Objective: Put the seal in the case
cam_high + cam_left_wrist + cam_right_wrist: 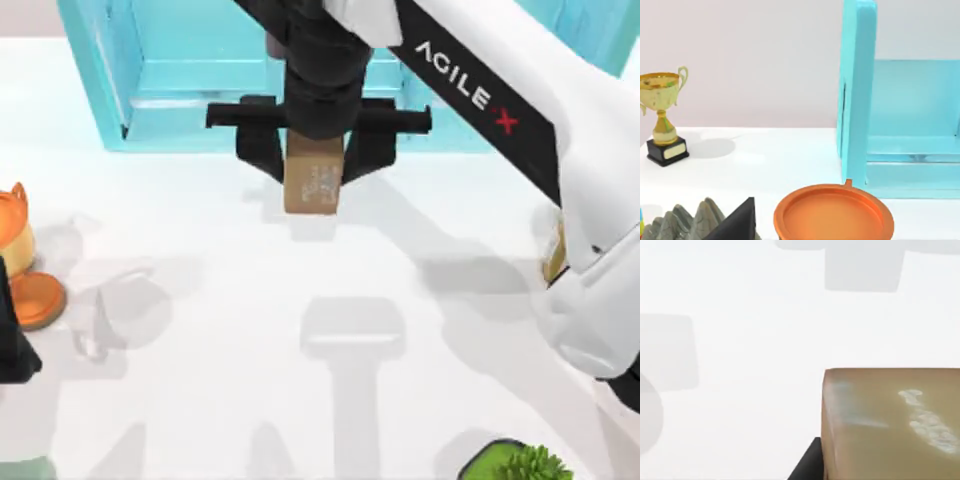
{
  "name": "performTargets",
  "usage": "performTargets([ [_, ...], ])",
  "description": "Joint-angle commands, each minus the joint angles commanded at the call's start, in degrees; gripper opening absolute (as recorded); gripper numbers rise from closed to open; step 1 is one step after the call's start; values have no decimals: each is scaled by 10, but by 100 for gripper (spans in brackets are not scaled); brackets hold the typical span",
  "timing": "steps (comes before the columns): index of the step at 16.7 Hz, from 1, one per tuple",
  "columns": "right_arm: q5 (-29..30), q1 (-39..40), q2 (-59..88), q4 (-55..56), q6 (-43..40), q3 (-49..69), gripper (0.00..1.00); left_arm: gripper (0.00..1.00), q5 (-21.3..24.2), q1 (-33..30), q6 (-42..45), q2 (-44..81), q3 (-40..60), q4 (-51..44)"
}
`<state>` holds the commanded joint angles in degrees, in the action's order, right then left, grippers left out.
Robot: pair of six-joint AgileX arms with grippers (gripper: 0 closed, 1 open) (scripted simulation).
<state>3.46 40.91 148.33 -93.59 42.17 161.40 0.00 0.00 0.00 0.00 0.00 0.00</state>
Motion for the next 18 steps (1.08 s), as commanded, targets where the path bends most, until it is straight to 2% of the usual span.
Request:
performTargets([
  [4, -17, -153, -111, 79, -140, -138, 0, 100, 0, 0, 0, 0, 0, 0],
  [11, -45, -471, -350, 193, -429, -516, 0, 100, 0, 0, 0, 0, 0, 0],
  [14, -52, -552, -438, 211, -522, -654, 0, 100, 0, 0, 0, 0, 0, 0],
  [18, -54, -594, -513, 212, -592, -758, 0, 100, 0, 0, 0, 0, 0, 0],
])
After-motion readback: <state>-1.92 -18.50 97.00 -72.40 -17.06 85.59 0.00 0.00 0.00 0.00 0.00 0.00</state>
